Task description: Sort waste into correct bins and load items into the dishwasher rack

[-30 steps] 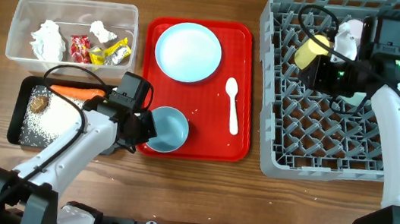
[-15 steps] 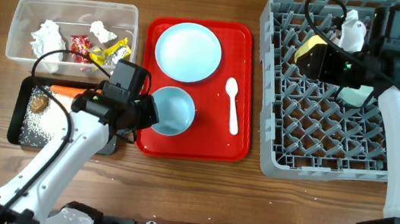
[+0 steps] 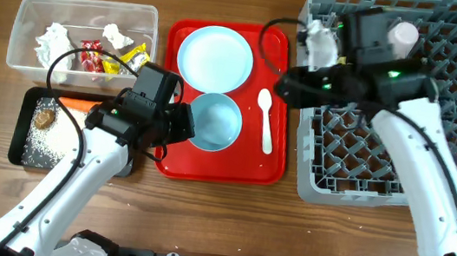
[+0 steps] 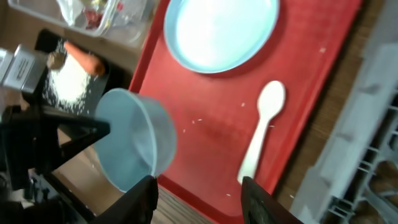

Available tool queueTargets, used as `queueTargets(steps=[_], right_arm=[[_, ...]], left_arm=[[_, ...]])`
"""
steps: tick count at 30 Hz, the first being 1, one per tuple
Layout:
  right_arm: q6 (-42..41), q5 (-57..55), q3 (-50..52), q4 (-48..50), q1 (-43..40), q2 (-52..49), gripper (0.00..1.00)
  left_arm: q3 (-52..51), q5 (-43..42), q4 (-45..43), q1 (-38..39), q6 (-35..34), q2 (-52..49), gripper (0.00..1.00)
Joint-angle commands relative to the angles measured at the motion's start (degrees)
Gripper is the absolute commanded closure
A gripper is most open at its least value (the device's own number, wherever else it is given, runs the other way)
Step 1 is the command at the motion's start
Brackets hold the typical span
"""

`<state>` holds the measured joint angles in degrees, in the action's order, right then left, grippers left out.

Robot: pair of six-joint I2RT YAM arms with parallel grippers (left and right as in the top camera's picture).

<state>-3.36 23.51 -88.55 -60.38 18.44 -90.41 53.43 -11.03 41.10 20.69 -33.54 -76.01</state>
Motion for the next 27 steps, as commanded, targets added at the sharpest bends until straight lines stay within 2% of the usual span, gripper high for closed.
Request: queueTargets(steps=[1, 13, 19, 27], right_arm=[[0.20, -5.60, 0.20, 0.37, 4.70, -0.52, 0.54], [0.26, -5.99, 0.20, 2.19, 14.40, -12.50, 0.54], [0.26, -6.19, 0.20, 2.71, 15.32, -15.61, 0.55], [0.15, -7.21, 0.20, 2.84, 15.32, -15.76, 0.83]], left_arm=[[1.40, -0.74, -0.20, 0.22, 0.07, 0.96, 0.96], [1.40, -0.72, -0.20, 0.20, 0.07, 0.96, 0.96], [1.40, -0.72, -0.17, 0.20, 0.09, 0.96, 0.96], [1.40, -0.74, -0.11, 0.20, 0.09, 0.96, 0.96]])
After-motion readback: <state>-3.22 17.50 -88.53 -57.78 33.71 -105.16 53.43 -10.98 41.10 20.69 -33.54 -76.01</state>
